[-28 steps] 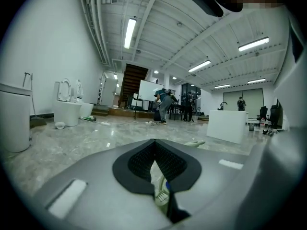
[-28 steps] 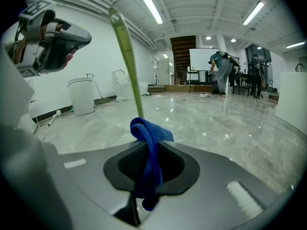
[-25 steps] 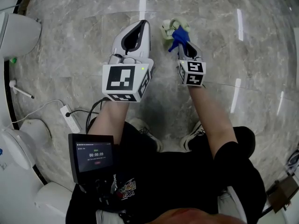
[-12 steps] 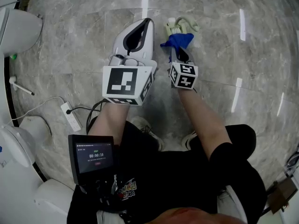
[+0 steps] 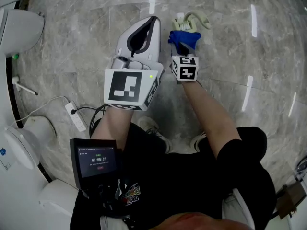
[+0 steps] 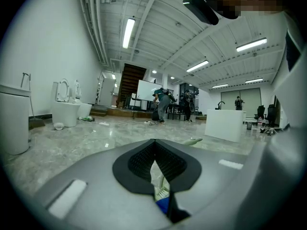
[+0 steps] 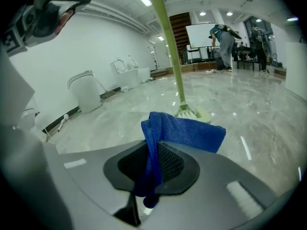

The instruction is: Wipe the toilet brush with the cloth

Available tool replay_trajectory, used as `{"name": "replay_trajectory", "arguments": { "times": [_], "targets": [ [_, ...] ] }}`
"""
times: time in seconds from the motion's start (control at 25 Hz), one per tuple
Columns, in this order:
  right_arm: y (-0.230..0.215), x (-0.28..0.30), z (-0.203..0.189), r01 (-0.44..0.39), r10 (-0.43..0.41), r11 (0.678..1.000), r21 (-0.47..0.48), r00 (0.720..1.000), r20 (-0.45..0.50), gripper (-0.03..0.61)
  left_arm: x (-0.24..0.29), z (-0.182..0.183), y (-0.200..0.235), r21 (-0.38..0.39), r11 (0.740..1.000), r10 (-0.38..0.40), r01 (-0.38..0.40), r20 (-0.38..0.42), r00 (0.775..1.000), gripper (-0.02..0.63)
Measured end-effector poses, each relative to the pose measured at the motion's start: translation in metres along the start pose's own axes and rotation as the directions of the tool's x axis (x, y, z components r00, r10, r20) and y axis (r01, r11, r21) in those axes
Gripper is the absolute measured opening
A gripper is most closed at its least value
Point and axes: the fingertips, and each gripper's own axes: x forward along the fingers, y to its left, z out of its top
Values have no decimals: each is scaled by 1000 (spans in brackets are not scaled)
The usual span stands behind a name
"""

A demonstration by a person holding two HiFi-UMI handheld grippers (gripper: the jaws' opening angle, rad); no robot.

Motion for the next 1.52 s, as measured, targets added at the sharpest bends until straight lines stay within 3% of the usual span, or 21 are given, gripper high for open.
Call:
{"name": "replay_trajectory", "arguments": {
  "times": [0.12,0.24,0.4,0.56,0.88,1.16,1.32,1.52],
  "targets": [
    [15,7,-7,-55,52,993,-101,998,-34,54,-1,0,-2,5,1000,-3,3,3,1000,9],
    [21,9,-2,-96,92,985,-143,995,-32,52,0,-1,-2,-1,1000,-6,6,3,1000,9],
    [31,10,17,-146,147,982,-117,989,3,52,3,-2,2,-8,1000,-1,1,0,1000,9],
    [29,18,19,-153,153,988,12,988,2,52,6,-4,1,-14,1000,-5,4,-8,1000,9],
    [-9,-17,7,-43,42,998,54,999,27,52,14,-7,4,-24,1000,-10,10,-6,1000,9],
    [-118,-38,26,140,-165,955,261,983,79,52,25,-13,1,-23,1000,-7,7,-22,1000,9],
    [-148,-31,53,141,-162,972,187,981,103,52,21,-13,3,-22,1000,3,-3,-28,1000,9],
    [-151,-8,82,66,-73,996,64,992,103,52,15,-7,7,-21,1000,14,-14,-17,1000,9]
  ]
}}
